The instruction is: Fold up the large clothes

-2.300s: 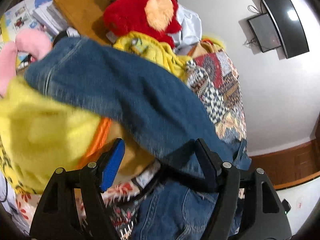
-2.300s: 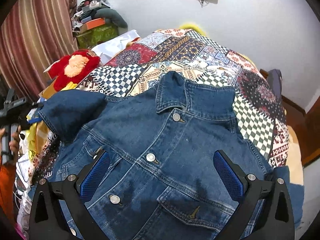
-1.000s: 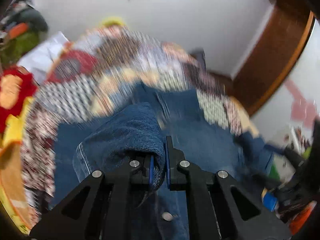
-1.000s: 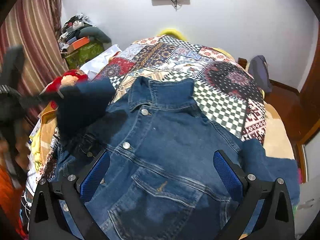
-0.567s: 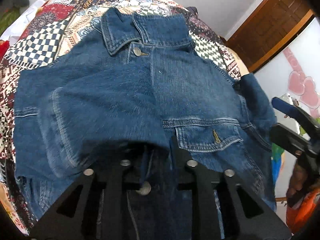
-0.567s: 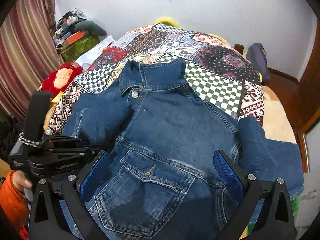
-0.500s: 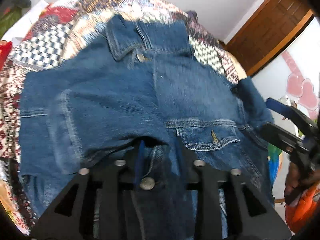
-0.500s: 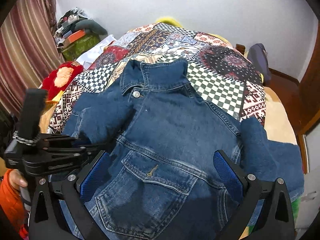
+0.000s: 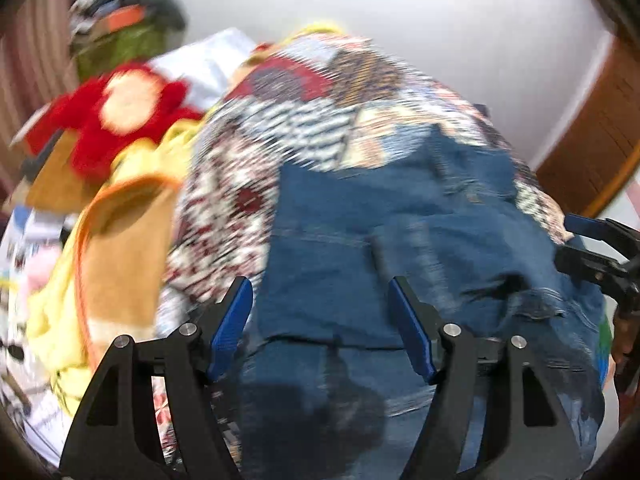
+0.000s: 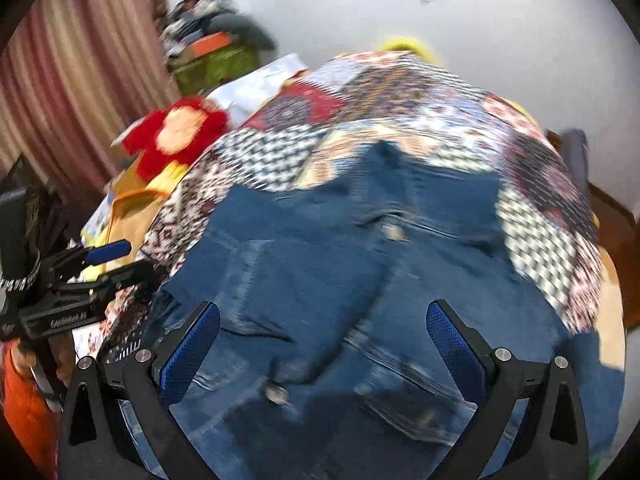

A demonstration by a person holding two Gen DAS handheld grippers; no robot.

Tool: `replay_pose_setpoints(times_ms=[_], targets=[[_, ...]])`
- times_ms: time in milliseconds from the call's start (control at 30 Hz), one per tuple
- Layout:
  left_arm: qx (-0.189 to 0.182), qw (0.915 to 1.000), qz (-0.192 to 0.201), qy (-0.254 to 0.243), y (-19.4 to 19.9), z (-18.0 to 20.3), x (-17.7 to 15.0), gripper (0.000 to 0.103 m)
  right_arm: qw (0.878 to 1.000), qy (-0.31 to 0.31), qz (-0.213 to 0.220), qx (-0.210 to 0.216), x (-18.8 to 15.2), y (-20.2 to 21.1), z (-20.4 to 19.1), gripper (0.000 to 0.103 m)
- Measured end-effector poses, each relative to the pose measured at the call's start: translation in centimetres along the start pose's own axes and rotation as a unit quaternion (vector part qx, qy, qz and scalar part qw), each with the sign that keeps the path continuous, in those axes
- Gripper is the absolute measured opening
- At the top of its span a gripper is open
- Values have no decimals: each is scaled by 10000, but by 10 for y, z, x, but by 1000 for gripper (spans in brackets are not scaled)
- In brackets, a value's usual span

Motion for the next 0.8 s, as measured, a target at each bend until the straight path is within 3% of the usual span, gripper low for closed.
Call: replay_pose_setpoints(times_ms=[233, 367, 567, 633, 733, 800], targets=[[-24, 9982, -459, 379, -34, -34, -39, 69, 9916, 983, -842, -79, -17, -72, -63, 103], [-131, 9970, -642, 415, -56, -36, -48, 69, 9825, 1327, -1273, -301, -34, -111, -72, 103], [-296, 9959, -739, 436, -76, -33, -51, 69, 9765, 1476, -1446, -604, -44, -142, -59, 100], [-328, 9952, -815, 436, -82, -31, -52, 69, 9765, 1533, -1368, -652, -45, -141, -57, 94], [-279, 9947, -906, 393, -91, -29, -56, 70, 9762, 1656, -1215, -692, -46, -134, -56, 73], [-175, 9953, -915, 275, -93, -26, -57, 71, 9791, 1565, -1166, -570, -43, -127, -55, 45]])
Point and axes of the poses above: each gripper's, at about its wrist camera, not at the fingertips, and y roughly against the way its jaws point, z to its right, x to its top, the point moved 6 cm from there along -y, roughly the way its jaws point, and after that the axes turned 14 degrees about -y, right-handed, at the moved point
